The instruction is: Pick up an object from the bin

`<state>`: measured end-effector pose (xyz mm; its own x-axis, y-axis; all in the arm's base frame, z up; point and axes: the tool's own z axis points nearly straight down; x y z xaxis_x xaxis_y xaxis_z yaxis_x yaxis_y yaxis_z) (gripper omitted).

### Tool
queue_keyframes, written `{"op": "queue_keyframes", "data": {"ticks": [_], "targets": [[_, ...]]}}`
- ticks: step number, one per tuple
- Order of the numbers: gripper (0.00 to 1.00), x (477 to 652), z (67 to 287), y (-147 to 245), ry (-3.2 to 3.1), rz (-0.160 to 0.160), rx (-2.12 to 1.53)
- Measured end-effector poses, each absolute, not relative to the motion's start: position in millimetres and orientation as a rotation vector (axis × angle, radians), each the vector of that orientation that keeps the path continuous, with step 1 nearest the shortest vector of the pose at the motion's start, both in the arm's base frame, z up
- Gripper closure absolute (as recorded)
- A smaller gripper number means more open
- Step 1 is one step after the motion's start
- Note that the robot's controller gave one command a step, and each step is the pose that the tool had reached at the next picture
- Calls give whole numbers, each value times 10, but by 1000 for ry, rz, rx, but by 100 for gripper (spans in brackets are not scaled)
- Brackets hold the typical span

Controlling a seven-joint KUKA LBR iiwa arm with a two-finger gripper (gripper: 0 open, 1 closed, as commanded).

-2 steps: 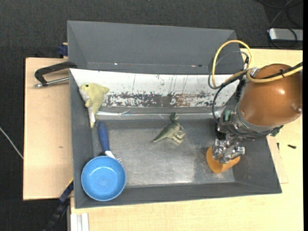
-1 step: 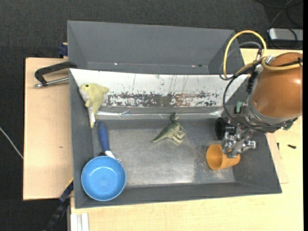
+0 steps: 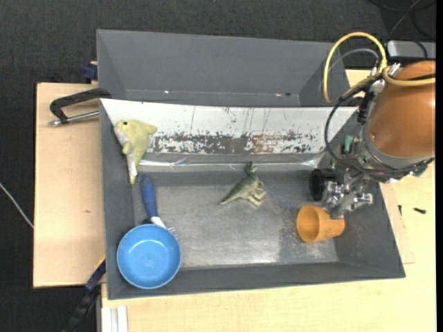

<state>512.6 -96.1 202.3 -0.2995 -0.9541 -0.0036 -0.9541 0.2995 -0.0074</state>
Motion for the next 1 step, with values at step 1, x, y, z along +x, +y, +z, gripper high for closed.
{"op": "queue_keyframes", "data": {"ticks": [1], "targets": [[0,5119,2010,-959,2529,-1,-1856]]}}
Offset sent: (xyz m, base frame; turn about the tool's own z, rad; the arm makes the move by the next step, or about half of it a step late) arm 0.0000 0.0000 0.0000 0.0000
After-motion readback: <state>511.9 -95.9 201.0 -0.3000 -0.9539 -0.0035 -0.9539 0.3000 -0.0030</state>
